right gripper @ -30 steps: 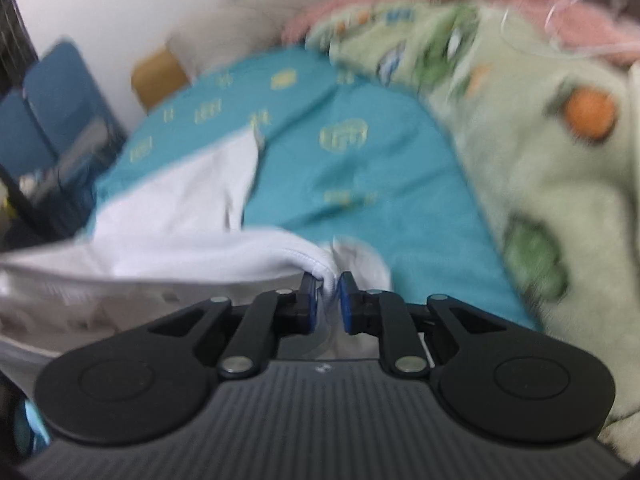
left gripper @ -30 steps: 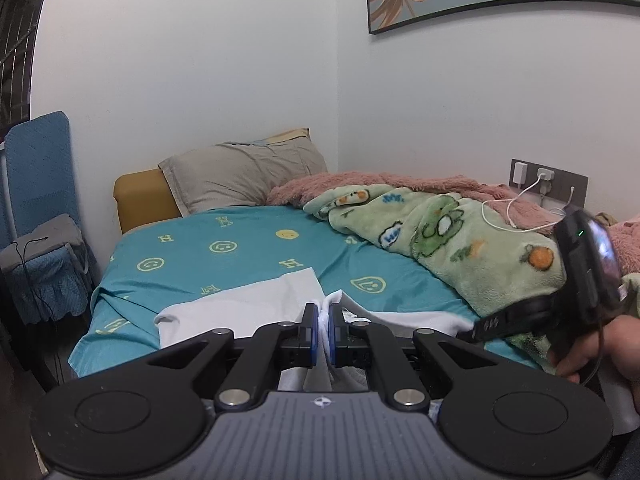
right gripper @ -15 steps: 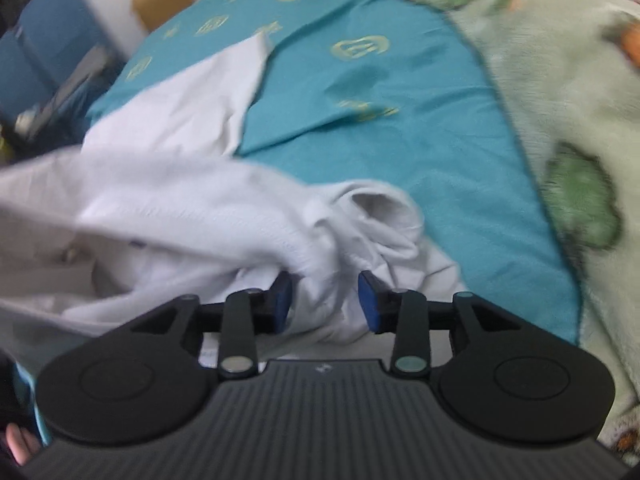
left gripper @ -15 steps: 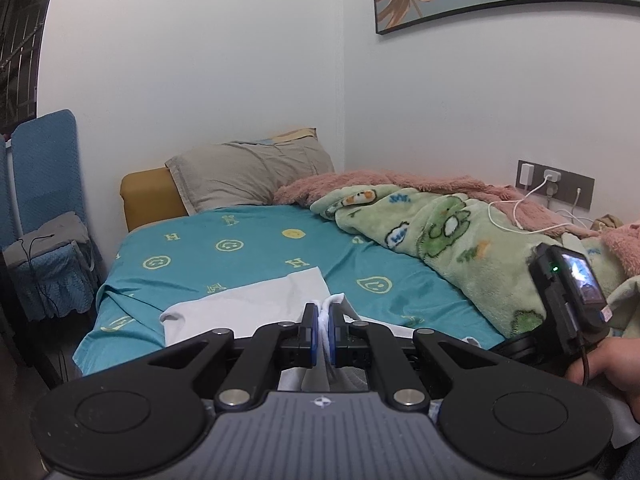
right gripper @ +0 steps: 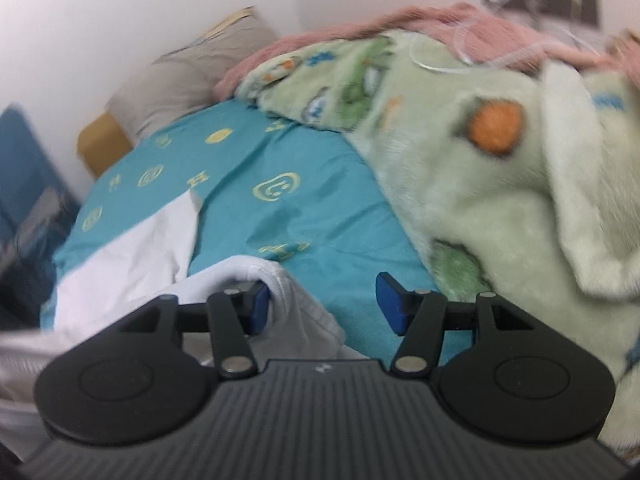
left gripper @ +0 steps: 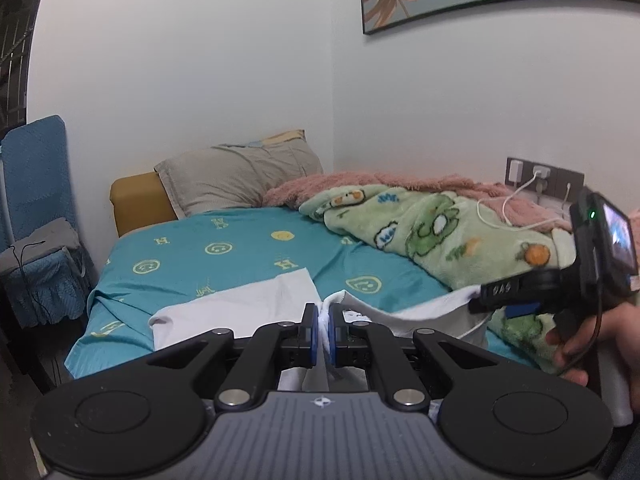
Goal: Fold clothes
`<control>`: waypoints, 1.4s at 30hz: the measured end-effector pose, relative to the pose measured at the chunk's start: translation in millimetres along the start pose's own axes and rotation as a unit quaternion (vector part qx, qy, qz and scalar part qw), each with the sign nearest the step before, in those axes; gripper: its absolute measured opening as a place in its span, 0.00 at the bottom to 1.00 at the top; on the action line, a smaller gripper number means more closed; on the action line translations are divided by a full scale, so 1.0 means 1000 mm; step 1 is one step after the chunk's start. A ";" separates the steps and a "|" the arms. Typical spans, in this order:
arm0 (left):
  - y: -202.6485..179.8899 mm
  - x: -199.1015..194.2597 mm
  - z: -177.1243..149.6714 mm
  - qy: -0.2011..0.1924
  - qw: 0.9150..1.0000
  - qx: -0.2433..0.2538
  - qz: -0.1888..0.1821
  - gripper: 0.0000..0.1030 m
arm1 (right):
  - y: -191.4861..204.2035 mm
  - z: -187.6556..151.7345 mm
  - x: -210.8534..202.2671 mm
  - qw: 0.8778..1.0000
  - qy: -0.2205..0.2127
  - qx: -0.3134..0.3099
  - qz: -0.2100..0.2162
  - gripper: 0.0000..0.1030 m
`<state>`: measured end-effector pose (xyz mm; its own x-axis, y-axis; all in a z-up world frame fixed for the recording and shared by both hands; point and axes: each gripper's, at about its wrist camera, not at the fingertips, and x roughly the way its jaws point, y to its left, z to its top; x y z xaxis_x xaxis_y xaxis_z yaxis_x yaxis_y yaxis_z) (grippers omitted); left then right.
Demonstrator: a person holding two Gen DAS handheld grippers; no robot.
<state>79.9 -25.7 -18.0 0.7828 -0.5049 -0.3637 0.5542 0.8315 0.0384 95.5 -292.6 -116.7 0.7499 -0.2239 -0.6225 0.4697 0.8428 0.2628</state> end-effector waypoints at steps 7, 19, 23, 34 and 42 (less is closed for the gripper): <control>0.010 0.000 0.003 0.003 1.000 -0.019 0.016 0.06 | 0.024 -0.024 0.040 0.988 0.125 -0.094 0.011 0.53; 0.009 0.033 -0.022 0.137 0.990 -0.008 0.005 0.29 | 0.025 -0.006 0.000 0.997 0.001 -0.079 0.026 0.11; 0.002 0.040 -0.030 0.161 0.987 -0.001 -0.017 0.49 | 0.031 -0.005 -0.002 0.996 -0.002 -0.081 0.037 0.11; -0.038 0.061 -0.055 0.183 0.980 0.077 -0.020 0.64 | 0.034 -0.002 -0.011 0.996 -0.018 -0.068 0.056 0.11; -0.070 0.075 -0.079 0.179 0.965 0.189 0.030 0.65 | 0.029 0.002 -0.024 0.994 -0.050 -0.044 0.082 0.11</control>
